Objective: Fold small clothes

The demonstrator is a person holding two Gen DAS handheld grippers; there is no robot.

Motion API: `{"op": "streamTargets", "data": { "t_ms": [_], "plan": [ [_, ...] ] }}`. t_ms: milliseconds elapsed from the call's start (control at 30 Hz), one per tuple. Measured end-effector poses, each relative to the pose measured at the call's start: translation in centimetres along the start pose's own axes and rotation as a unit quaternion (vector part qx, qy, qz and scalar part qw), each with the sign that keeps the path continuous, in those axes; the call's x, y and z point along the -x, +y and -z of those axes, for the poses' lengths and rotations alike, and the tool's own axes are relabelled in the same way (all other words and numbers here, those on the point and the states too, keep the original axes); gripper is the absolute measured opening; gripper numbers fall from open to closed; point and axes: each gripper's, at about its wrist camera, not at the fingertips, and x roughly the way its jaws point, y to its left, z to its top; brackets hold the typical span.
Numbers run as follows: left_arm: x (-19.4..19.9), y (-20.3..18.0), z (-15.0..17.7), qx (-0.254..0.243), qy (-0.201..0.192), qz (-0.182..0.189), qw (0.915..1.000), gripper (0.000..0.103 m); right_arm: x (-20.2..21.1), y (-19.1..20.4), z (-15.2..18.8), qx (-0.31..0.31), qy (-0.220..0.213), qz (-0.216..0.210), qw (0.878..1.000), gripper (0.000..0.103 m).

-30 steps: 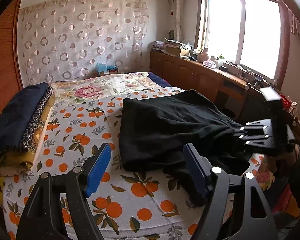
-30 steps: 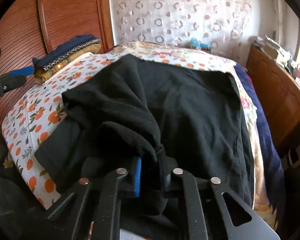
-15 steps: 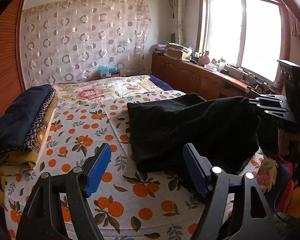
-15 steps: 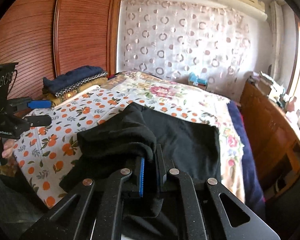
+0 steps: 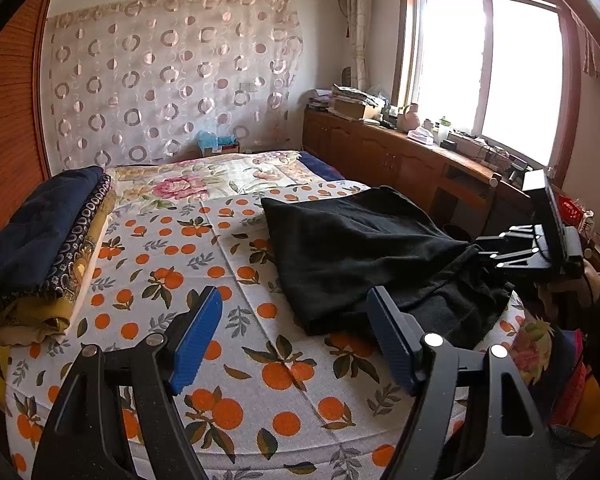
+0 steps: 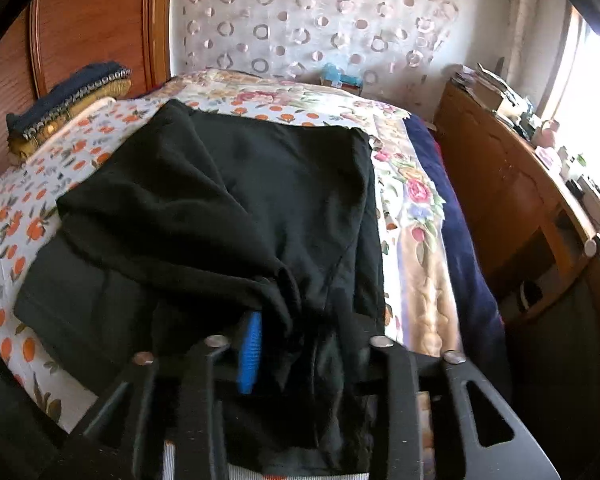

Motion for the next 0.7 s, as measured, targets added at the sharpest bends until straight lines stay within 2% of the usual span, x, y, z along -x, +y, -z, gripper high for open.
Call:
{"op": "streamTargets", "data": {
  "t_ms": [167, 300, 467, 700],
  "plan": [
    [0.4, 0.2, -0.1, 0.002, -0.005, -0.002, 1.0, 0.076, 2.0, 0.9, -1.1, 0.001, -0.038, -0.006, 0.999, 0.054],
    [0.9, 0.7, -0.2, 0.003, -0.012, -0.007, 0.9999, 0.076, 2.7, 3.4, -2.2, 0.02, -0.058, -0.043, 0.997, 0.057],
    [1.5, 1.8, -0.4, 0.009, -0.021, -0.017, 0.9996, 0.076, 0.9, 8.9, -3.7, 0.068, -0.059, -0.091, 0.992, 0.058],
    [2.2, 3.5, -0.3, 0.021, -0.025, -0.033, 0.9989, 0.076, -2.1, 15.5, -5.6, 0.12, -0.034, -0.153, 0.98, 0.058]
  ]
}}
